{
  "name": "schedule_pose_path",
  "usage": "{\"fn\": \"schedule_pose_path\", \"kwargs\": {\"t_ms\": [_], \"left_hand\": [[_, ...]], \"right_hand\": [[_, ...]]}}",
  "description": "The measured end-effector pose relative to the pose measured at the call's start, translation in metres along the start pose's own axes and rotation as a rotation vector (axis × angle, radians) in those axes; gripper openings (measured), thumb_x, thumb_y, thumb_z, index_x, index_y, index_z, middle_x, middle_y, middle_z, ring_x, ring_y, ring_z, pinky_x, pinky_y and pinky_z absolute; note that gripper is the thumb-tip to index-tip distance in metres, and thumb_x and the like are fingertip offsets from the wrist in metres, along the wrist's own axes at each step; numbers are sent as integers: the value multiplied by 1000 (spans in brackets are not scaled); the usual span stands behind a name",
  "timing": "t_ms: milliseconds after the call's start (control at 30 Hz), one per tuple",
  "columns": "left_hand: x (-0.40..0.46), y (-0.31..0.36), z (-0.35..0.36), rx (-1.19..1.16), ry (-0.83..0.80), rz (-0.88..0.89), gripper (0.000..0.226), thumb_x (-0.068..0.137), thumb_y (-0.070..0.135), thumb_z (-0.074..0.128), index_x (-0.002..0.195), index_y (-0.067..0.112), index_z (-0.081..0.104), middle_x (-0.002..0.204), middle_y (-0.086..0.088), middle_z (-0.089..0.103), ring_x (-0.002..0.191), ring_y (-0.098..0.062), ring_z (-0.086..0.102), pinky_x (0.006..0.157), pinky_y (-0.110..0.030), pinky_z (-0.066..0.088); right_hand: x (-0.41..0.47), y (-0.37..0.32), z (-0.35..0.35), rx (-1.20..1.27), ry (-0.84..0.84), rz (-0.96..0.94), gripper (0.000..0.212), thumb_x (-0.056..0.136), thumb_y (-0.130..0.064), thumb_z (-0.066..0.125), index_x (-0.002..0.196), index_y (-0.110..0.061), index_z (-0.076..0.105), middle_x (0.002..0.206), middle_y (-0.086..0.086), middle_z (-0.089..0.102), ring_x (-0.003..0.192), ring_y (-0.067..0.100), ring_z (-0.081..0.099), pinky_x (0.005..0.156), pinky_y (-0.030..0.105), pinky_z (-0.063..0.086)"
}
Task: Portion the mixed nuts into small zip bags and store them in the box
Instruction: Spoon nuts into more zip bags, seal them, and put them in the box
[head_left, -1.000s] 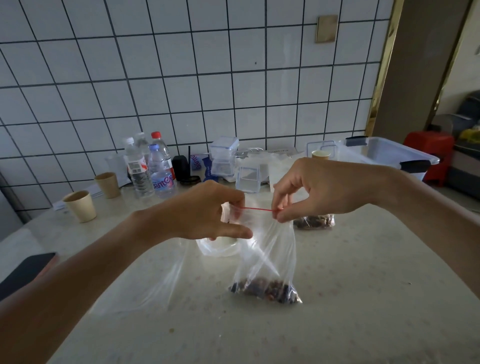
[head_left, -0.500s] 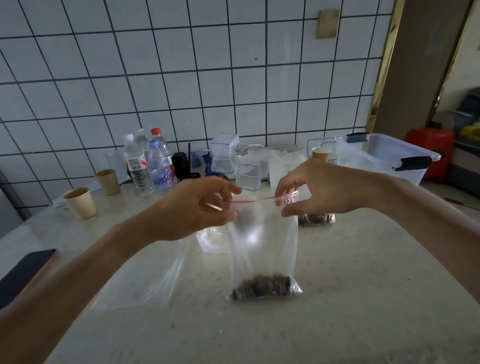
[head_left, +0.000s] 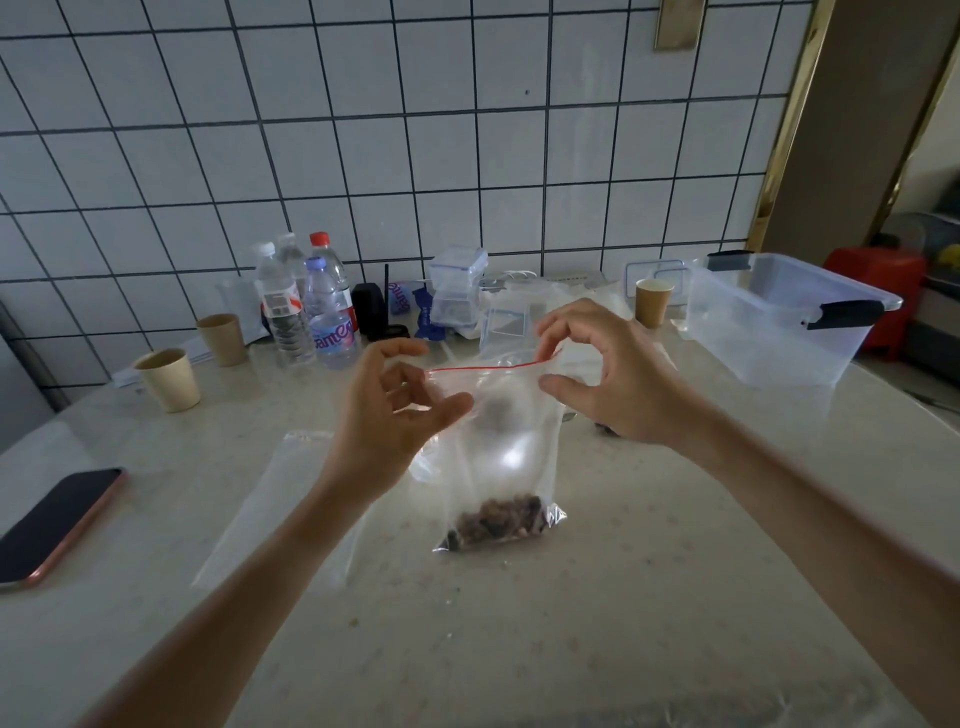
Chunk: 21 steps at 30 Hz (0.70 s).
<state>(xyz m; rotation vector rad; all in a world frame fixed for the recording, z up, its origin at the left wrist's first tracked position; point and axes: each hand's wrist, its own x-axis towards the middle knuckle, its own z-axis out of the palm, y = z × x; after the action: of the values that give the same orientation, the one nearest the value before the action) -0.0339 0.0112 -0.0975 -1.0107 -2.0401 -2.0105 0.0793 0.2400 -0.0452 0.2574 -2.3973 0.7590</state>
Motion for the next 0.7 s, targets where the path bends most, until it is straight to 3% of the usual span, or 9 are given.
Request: {"fn": "schedule_pose_path", "kwargs": {"t_ms": [133, 200, 300, 367, 433, 500, 600, 700], "left_hand": [[-24, -27, -1, 9, -191, -145, 86, 64, 47, 95, 135, 21, 54, 126, 1, 72, 115, -13, 71, 92, -27, 59], [-38, -40, 1, 23, -294, -185, 67, 72, 46, 90, 129, 24, 63, 126, 7, 74, 116, -9, 70, 94, -23, 57], [-48, -55, 11, 94, -270, -203, 27, 89, 41, 77, 107, 21, 77, 110, 7, 80, 104, -8, 74, 93, -27, 53], [-48, -56, 20, 26, -204, -283, 28, 90, 40, 64, 100, 18, 79, 100, 2, 81, 93, -12, 77, 89, -36, 56], [-47, -52, 28, -129, -182, -363, 33, 94, 39, 59, 100, 12, 77, 100, -5, 81, 94, -23, 79, 87, -39, 59], [-45, -45, 33, -243, -178, -382, 36, 102, 39, 58, 103, 8, 76, 108, -11, 79, 101, -31, 78, 84, -34, 62], [-43, -38, 45, -328, -165, -382, 38, 105, 42, 55, 103, 10, 75, 109, -13, 78, 104, -31, 77, 80, -31, 63], [-41, -38, 60, -307, -175, -383, 40, 99, 45, 58, 108, 11, 75, 107, -10, 79, 102, -27, 77, 80, -31, 64]], "right_hand": [[-18, 19, 24, 231, 81, 190, 61, 74, -33, 90, 124, -34, 54, 127, -14, 60, 118, 0, 59, 101, 28, 51], [-27, 26, 34, 355, 62, 291, 79, 64, -49, 89, 131, -35, 50, 130, -13, 59, 120, 2, 60, 98, 29, 52], [-41, 33, 52, 431, -5, 423, 90, 61, -44, 97, 135, -28, 48, 129, -6, 63, 116, 2, 63, 96, 31, 53], [-49, 37, 63, 468, -74, 502, 83, 70, -27, 95, 139, -16, 49, 132, 5, 64, 121, 14, 64, 104, 43, 53], [-56, 36, 73, 521, -131, 572, 74, 78, -18, 89, 140, -9, 50, 133, 10, 66, 124, 23, 64, 108, 48, 51], [-62, 34, 78, 552, -155, 617, 60, 84, -18, 85, 135, -4, 58, 122, 5, 71, 113, 18, 69, 104, 37, 54], [-70, 33, 81, 624, -75, 623, 19, 96, -13, 72, 105, 4, 74, 91, 8, 75, 87, 19, 65, 83, 27, 51], [-80, 39, 73, 674, 16, 658, 25, 102, -11, 62, 89, 5, 74, 79, 4, 77, 74, 10, 68, 72, 16, 51]]}}
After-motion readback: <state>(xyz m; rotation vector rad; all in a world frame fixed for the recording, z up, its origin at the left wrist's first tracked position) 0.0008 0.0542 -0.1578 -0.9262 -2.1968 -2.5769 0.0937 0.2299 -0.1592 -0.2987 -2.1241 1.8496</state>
